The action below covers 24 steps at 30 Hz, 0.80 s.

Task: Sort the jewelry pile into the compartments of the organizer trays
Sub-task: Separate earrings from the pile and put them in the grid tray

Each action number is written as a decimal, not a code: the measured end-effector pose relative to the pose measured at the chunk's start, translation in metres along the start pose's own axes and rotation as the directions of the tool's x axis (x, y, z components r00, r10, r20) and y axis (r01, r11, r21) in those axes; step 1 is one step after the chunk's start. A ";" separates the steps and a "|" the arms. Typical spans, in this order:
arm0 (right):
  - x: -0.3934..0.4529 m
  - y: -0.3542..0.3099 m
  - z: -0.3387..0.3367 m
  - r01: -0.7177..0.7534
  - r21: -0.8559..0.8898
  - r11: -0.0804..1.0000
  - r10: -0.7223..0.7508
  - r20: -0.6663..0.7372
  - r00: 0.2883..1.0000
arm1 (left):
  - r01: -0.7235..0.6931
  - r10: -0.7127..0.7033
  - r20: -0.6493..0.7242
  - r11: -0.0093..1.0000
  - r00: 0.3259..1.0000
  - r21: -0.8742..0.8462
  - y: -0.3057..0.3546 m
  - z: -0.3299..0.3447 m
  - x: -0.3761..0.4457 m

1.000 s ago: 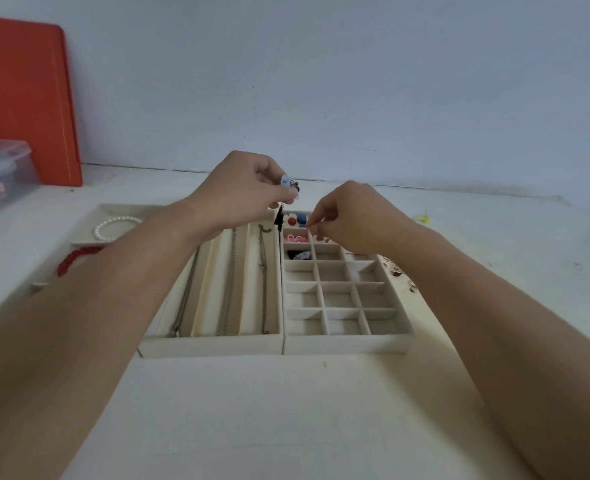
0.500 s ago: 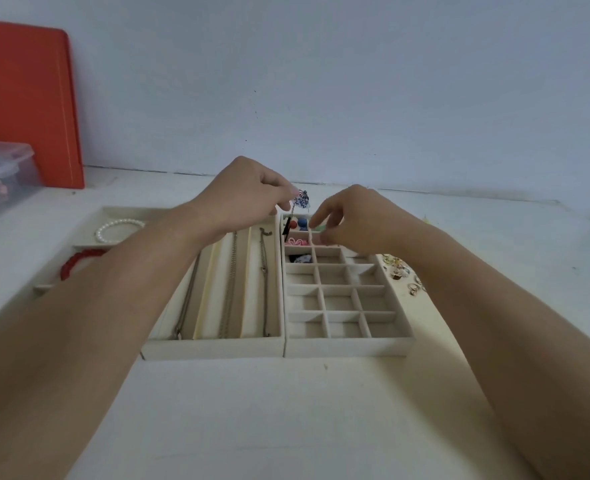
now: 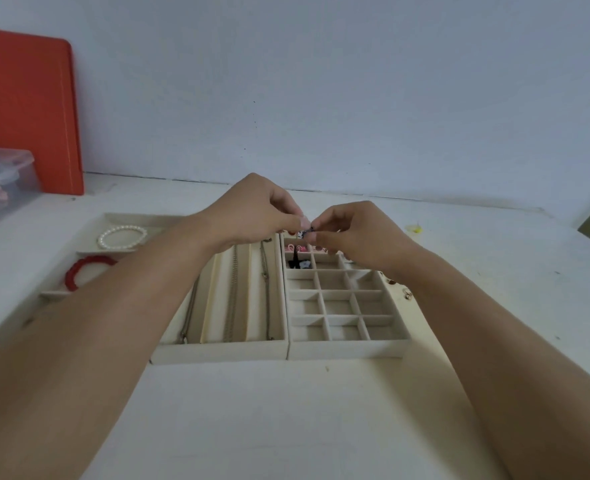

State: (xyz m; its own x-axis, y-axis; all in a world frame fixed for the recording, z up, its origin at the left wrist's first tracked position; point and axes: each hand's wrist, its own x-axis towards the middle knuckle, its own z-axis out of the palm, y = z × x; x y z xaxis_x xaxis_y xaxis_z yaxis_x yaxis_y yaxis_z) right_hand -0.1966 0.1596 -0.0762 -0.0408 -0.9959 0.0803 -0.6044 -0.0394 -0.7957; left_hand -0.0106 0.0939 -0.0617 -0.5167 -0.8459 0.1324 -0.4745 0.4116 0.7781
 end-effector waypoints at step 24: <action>0.001 0.014 0.006 0.028 -0.198 0.980 -0.029 -0.001 1.000 | 0.051 -0.097 0.108 0.928 0.989 0.368 -0.016 0.019 0.005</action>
State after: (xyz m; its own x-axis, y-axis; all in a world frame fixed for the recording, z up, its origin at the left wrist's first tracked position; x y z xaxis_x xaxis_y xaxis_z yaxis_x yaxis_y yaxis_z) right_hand -0.2000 0.1574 -0.0906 -0.0243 -0.9943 0.1040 -0.7506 -0.0505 -0.6588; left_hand -0.0193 0.0891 -0.0851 -0.5418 -0.8405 -0.0109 -0.7295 0.4637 0.5029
